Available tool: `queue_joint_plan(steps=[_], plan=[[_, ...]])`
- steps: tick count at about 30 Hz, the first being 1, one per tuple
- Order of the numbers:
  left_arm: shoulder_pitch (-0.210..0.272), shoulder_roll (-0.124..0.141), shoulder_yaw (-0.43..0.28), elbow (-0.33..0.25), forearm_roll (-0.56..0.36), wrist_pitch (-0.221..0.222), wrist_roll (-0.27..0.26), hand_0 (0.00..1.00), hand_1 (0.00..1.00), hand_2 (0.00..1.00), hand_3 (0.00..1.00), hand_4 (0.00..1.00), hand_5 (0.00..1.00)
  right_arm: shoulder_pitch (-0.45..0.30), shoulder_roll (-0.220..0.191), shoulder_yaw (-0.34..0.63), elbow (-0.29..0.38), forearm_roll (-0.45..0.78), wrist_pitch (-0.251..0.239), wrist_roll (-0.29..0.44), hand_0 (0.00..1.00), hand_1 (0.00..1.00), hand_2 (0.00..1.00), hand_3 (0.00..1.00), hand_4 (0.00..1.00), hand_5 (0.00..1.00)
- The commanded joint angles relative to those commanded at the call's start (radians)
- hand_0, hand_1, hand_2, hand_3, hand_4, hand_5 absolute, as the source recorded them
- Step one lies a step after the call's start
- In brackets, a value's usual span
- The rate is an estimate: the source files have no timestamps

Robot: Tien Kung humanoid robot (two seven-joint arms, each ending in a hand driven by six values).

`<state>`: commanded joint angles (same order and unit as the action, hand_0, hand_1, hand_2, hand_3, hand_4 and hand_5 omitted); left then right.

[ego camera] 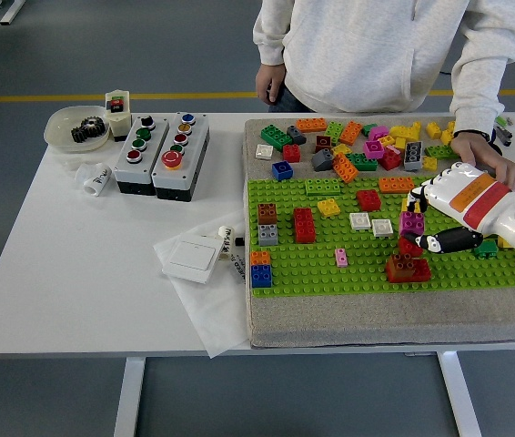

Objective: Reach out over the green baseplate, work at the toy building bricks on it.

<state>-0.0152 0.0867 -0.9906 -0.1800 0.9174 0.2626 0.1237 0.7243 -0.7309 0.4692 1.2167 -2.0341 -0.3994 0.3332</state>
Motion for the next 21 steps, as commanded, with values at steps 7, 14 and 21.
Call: queue_joint_plan(steps=[7,14,21], plan=[[0.000,-0.002,-0.001,0.000,0.002,0.001,0.001,0.761,0.793,0.843,0.746,0.789,0.688,0.014,-0.001,-0.034,-0.013,0.030,-0.019,0.086,0.152,0.323,0.432,0.483,0.707,0.337],[0.002,-0.002,0.000,0.000,0.005,0.001,0.004,0.761,0.793,0.843,0.746,0.790,0.689,0.039,0.007,-0.094,-0.044,0.057,-0.014,0.119,0.152,0.325,0.434,0.483,0.710,0.337],[0.003,-0.002,-0.001,0.000,0.009,0.001,0.005,0.761,0.793,0.842,0.746,0.789,0.689,0.059,0.019,-0.145,-0.068,0.069,-0.007,0.134,0.151,0.325,0.434,0.483,0.715,0.337]])
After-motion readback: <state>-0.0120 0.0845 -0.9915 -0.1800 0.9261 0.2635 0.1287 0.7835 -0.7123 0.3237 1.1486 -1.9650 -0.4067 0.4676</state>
